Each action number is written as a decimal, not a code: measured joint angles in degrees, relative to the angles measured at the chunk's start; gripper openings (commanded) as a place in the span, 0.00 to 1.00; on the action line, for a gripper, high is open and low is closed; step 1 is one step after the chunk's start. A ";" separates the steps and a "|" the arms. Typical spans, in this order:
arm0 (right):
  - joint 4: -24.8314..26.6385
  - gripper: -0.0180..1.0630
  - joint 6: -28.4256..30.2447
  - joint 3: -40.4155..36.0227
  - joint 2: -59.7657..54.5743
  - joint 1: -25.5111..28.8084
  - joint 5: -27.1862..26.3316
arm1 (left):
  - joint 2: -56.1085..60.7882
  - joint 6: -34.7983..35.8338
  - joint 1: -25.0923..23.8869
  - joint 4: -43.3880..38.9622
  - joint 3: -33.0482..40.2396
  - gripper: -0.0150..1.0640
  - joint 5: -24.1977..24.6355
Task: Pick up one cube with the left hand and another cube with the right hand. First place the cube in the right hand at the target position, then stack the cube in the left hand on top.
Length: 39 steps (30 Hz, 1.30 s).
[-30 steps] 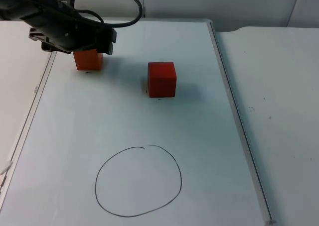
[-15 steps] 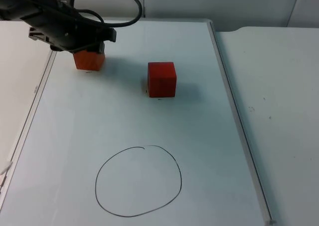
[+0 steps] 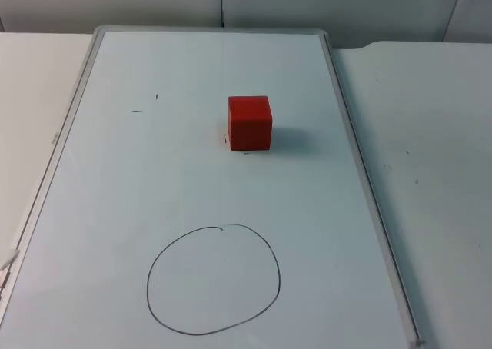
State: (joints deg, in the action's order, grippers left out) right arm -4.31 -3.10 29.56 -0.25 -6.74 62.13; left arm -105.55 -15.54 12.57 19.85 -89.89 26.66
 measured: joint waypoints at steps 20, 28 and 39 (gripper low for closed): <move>0.00 0.99 0.00 0.00 0.00 0.00 0.00 | 40.31 10.91 0.00 -15.04 17.17 0.01 11.66; 0.00 0.99 0.00 0.00 0.00 0.00 0.00 | 58.70 15.54 0.00 -15.25 39.05 0.01 5.49; 0.00 0.99 0.00 0.00 0.00 0.00 0.00 | 79.08 24.18 0.00 -21.62 57.72 0.01 4.86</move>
State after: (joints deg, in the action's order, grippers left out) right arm -4.31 -3.10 29.56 -0.25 -6.74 62.13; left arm -26.47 8.65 12.57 -1.77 -32.17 31.52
